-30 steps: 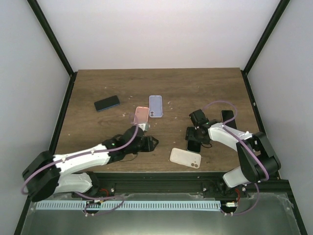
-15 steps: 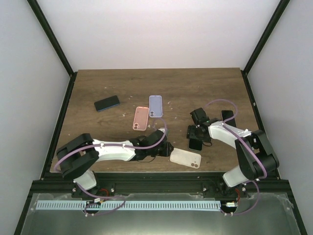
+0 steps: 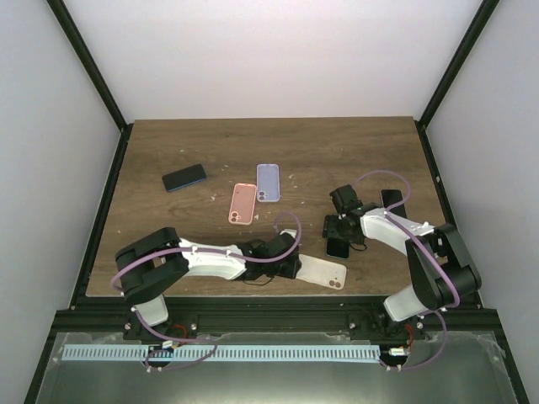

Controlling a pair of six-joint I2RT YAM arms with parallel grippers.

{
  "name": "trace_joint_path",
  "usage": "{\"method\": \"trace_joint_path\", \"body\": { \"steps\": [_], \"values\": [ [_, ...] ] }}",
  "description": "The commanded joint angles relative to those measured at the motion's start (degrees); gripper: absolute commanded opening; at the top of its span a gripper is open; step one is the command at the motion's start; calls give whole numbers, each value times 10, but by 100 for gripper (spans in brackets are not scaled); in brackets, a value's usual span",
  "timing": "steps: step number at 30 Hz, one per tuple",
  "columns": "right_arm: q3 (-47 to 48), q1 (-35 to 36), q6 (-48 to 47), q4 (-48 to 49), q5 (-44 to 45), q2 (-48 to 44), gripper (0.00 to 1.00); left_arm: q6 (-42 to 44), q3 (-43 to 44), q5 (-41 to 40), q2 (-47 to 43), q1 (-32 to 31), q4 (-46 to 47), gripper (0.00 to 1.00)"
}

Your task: Put the phone into the phone case

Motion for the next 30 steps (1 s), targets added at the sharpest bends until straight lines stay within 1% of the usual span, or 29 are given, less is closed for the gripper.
{"method": "trace_joint_path", "body": {
  "steps": [1,3,5,8,11,12,15,20,23,27,30],
  "values": [
    [-4,-6,-1,-15,-16,-10,62,20,23,-40,6,-6,-41,29],
    [-3,-6,-1,-18,-19,-11,62,28,33,-60,6,-8,-68,26],
    [-1,-5,-1,-19,-21,-12,62,32,39,-69,7,-9,-83,21],
    [-3,-6,-8,-18,-45,-19,62,39,34,-45,3,-9,-81,13],
    [-10,-6,-11,-17,-63,-37,62,48,29,-39,-12,-8,-83,3],
    [-11,-6,-11,-17,-63,-44,62,52,26,-39,-19,-9,-80,1],
    [-8,-6,-8,-20,-67,-49,62,67,18,-41,-32,-8,-72,0],
    [-9,5,3,-19,-82,-54,61,107,23,-63,-65,1,-127,0],
    [-12,10,8,-12,-89,-61,61,139,-1,-70,-100,20,-138,0],
    [-14,32,-8,9,-103,-74,61,167,-30,-22,-144,62,-174,0],
    [-21,45,-11,21,-109,-85,61,188,-46,5,-168,69,-190,0]
  ]
}}
